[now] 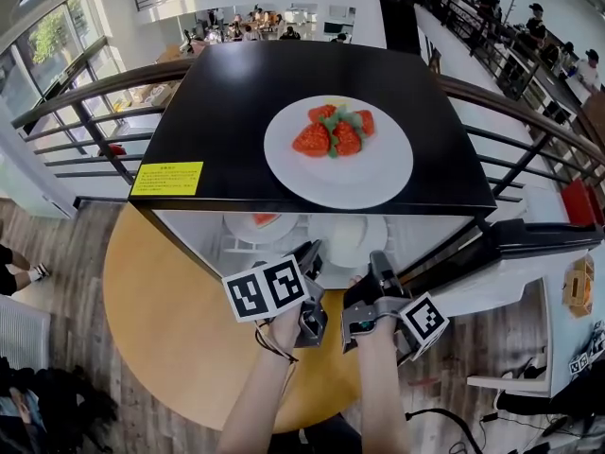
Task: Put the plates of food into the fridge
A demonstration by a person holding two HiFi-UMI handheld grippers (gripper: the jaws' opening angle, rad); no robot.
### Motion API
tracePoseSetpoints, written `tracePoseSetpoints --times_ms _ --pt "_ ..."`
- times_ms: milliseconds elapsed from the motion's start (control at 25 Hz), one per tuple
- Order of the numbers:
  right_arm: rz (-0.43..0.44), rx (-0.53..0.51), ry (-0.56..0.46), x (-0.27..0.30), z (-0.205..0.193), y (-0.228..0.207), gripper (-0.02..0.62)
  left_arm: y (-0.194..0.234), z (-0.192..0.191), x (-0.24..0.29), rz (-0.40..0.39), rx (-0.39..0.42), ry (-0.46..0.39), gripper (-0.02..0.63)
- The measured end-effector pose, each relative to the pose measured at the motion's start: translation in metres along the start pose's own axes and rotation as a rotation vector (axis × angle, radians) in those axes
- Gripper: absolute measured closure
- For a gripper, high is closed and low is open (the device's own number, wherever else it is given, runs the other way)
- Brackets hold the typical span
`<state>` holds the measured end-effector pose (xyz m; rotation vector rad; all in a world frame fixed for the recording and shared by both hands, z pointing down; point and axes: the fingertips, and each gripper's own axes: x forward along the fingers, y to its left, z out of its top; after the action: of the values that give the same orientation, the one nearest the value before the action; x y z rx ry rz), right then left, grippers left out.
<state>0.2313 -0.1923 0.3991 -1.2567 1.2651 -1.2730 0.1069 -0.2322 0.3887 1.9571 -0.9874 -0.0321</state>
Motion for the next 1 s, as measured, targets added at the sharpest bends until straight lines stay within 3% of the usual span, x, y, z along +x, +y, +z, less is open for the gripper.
tracePoseSetpoints --times_ms 480,720,1000 --pt "-0.045 -0.114 -0.023 0.023 0.003 0.003 0.577 -0.004 -0.016 -0.015 -0.028 0.015 0.006 0.541" --pt "-0.094 -0.279 -0.020 0.030 -0.002 0.010 0.577 -0.013 -0.015 -0.035 -0.091 -0.053 -0.022 0.541" --pt "-0.170 -0.441 -0.013 0.036 -0.001 0.010 0.574 -0.017 -0.015 -0.053 -0.118 -0.054 -0.047 0.541"
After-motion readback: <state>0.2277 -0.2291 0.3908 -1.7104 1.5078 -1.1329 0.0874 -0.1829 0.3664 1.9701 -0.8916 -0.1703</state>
